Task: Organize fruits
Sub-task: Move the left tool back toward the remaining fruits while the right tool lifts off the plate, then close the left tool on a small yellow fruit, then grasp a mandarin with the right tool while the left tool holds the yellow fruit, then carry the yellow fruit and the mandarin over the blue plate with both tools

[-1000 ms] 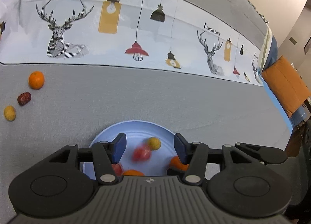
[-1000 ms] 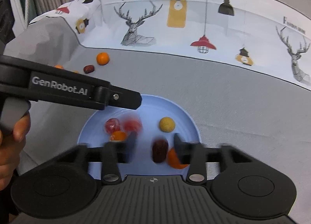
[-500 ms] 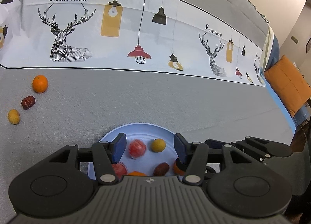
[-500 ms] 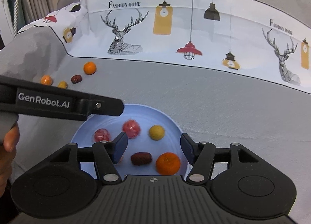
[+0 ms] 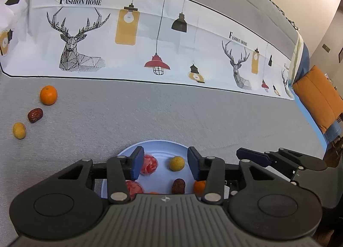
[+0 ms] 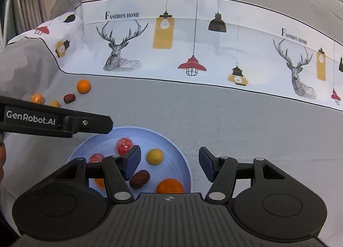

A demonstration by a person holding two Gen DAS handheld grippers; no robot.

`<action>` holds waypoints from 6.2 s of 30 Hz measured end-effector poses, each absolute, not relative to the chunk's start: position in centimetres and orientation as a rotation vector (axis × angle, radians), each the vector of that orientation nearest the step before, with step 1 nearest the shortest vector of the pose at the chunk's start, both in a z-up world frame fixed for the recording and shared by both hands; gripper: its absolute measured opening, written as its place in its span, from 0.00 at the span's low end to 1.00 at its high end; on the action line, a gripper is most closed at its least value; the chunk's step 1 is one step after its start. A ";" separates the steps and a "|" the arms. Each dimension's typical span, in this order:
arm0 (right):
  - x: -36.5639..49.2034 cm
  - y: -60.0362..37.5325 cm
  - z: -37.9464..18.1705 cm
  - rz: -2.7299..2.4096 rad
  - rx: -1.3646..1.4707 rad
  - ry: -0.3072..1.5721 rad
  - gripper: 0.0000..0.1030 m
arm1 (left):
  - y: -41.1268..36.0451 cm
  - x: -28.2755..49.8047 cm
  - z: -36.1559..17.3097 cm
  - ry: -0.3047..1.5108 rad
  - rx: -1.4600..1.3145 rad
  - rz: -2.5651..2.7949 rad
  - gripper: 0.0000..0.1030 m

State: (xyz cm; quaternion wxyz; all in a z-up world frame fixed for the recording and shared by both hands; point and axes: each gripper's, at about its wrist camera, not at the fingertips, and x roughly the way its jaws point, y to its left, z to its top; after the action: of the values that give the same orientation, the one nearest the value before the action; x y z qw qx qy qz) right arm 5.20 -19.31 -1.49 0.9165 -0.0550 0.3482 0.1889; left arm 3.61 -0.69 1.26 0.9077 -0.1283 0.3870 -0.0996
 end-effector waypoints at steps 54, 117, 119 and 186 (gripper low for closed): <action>5.3 -18.4 -1.1 0.429 -0.071 0.691 0.09 | 2.7 3.8 2.5 0.782 -0.305 -0.062 0.20; 6.2 -11.3 -1.3 0.589 -0.049 0.728 0.14 | 19.0 10.3 -4.4 0.989 -0.547 0.301 0.36; 6.2 -11.2 -1.5 0.588 -0.055 0.730 0.14 | 18.5 10.6 -4.5 1.002 -0.513 0.314 0.25; 5.4 -12.9 3.9 0.515 -0.068 0.654 0.36 | 19.0 4.5 -1.1 0.924 -0.824 0.415 0.25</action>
State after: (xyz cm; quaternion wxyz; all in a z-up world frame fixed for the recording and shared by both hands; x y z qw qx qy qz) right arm 5.37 -12.85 3.88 0.9141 -0.0328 0.3177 0.2499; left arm 4.52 19.00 -1.06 0.7944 -0.3835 0.4297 0.1929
